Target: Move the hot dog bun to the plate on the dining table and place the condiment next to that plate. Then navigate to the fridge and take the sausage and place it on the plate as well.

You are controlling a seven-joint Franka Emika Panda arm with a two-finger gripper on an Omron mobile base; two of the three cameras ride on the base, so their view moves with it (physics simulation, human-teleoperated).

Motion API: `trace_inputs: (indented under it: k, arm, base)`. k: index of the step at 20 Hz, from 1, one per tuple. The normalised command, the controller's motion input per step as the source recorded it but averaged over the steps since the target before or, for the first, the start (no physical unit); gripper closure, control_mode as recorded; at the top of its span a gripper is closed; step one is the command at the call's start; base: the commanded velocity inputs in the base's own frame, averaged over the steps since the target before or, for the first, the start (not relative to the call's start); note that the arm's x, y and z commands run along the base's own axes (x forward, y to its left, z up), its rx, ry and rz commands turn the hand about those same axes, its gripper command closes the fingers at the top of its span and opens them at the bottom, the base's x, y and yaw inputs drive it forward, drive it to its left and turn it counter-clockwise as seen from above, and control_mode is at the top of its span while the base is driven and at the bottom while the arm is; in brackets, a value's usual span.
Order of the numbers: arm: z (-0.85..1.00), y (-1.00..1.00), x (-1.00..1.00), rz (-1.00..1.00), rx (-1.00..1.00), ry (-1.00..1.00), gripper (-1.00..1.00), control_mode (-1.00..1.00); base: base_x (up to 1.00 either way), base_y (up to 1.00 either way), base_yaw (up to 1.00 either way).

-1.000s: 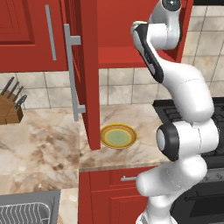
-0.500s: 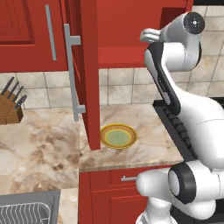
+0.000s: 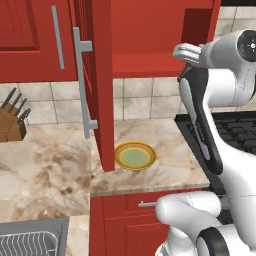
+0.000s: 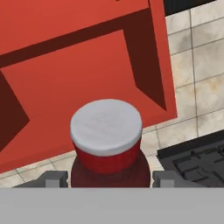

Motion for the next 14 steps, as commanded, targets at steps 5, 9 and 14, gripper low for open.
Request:
trace_inputs:
  k: [5, 9, 14]
  arm:
    - [0.00, 0.09, -0.92, -0.08, 0.00, 0.00, 1.00, -1.00]
    - [0.00, 0.13, -0.84, -0.07, 0.00, 0.00, 1.00, -1.00]
    - [-0.06, 0.10, -0.71, -0.07, 0.00, 0.01, 1.00, -1.00]
  base:
    - [0.00, 0.00, 0.00]
    - [0.00, 0.00, 0.00]
    - [0.00, 0.00, 0.00]
